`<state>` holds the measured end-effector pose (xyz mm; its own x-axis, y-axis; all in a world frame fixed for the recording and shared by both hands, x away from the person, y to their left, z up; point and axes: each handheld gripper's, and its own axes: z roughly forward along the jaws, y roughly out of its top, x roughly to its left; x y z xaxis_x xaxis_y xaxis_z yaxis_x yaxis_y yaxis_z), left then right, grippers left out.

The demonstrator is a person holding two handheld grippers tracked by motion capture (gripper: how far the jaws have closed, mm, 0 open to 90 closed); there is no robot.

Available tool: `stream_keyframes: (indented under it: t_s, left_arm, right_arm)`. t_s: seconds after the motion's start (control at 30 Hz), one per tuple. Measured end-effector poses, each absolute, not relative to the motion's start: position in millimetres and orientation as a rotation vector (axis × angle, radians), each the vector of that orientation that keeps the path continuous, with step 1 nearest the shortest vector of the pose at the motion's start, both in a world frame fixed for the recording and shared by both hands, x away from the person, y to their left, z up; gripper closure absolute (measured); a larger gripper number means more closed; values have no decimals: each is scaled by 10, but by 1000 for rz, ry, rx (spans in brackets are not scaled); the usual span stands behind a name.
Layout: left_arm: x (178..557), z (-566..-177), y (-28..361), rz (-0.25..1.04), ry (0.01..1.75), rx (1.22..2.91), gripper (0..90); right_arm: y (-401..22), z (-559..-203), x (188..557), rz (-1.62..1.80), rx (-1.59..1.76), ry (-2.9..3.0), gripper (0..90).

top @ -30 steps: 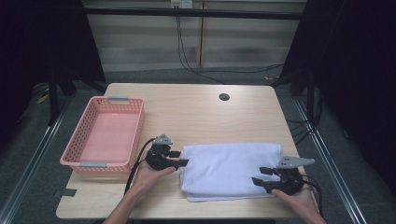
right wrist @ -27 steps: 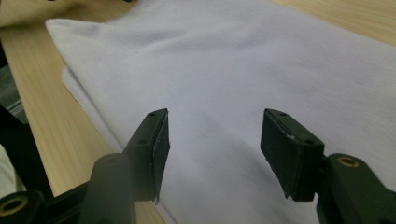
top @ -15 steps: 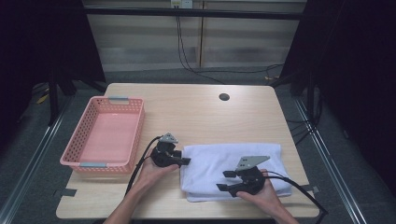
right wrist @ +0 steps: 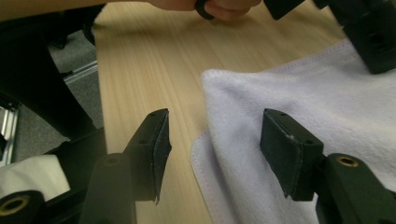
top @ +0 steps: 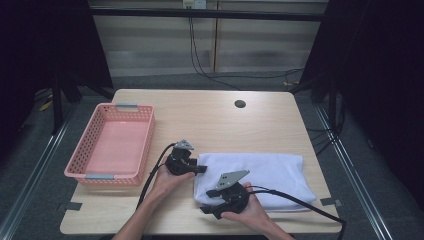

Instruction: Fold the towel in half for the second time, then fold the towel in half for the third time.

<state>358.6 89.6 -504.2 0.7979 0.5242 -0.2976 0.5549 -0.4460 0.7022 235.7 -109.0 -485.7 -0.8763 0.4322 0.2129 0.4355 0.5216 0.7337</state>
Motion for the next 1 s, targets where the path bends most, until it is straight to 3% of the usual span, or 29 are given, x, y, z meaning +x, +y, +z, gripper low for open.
stream_keyframes:
  t_s: [0.53,0.83,1.0]
  left_arm:
    - [3601,-5039,949,-55,798,2136,517]
    - [3625,-5023,979,-29,850,2123,443]
    - [3647,-5005,1005,-17,851,2100,424]
  right_arm:
    - [-1005,-5021,2260,-1317,-753,-2841,400]
    - [-995,-5050,2197,-1347,-683,-2953,473]
    - [-1009,-5048,2205,-1350,-690,-2987,603]
